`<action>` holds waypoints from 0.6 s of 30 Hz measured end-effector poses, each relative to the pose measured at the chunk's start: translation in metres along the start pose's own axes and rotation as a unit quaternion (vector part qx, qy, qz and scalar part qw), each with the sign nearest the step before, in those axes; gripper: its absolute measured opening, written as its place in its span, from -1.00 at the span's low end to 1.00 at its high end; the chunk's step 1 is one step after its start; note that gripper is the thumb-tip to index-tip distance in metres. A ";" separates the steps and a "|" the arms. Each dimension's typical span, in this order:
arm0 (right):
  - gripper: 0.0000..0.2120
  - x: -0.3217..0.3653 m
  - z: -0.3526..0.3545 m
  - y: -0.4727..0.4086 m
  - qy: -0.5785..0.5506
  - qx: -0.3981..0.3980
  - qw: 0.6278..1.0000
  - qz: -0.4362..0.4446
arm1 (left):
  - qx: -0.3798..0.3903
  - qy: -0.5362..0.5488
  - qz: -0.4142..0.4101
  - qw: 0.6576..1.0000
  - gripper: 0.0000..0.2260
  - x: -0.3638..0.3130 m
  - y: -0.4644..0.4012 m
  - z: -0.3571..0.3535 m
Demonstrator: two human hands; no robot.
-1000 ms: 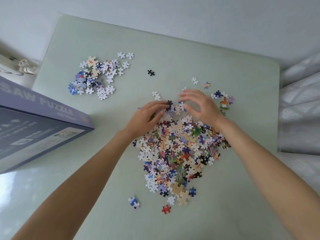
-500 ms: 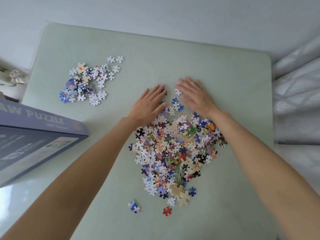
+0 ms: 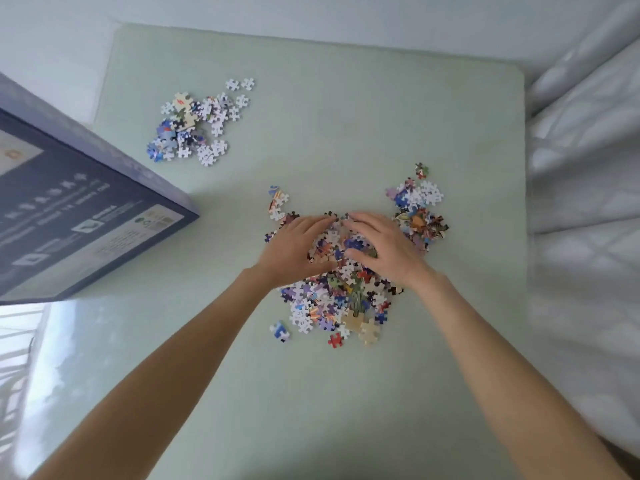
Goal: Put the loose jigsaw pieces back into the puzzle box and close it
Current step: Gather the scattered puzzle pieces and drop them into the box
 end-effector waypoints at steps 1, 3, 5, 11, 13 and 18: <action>-0.33 0.005 0.001 0.008 0.029 -0.011 0.999 -0.016 | -0.004 -0.029 0.008 1.000 -0.24 -0.004 0.009 -0.002; -0.15 0.005 -0.001 0.017 0.086 0.012 0.994 -0.067 | -0.006 -0.081 0.036 0.996 -0.14 -0.006 0.019 -0.006; 0.02 0.008 -0.006 0.026 0.123 0.055 0.986 -0.094 | -0.005 -0.117 0.057 0.991 -0.07 -0.011 0.027 -0.011; -0.01 0.020 -0.006 0.024 0.148 0.040 0.985 -0.080 | -0.020 -0.060 0.088 0.994 -0.15 -0.021 0.023 -0.018; -0.09 0.020 -0.004 0.022 0.128 0.016 0.988 -0.079 | -0.038 -0.010 0.090 0.995 -0.26 -0.022 0.020 -0.014; -0.28 0.016 0.004 0.021 0.033 0.005 0.995 -0.091 | -0.065 0.019 0.085 0.994 -0.40 -0.019 0.015 -0.006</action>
Point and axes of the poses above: each hand's wrist, its own y-axis away from the middle knuckle, its own z-axis out of the back of the hand, x = y × z, the point moved 3 cm from there along -y, towards the middle knuckle, and after that the axes turned 15 degrees about y, right-handed, at the moved point
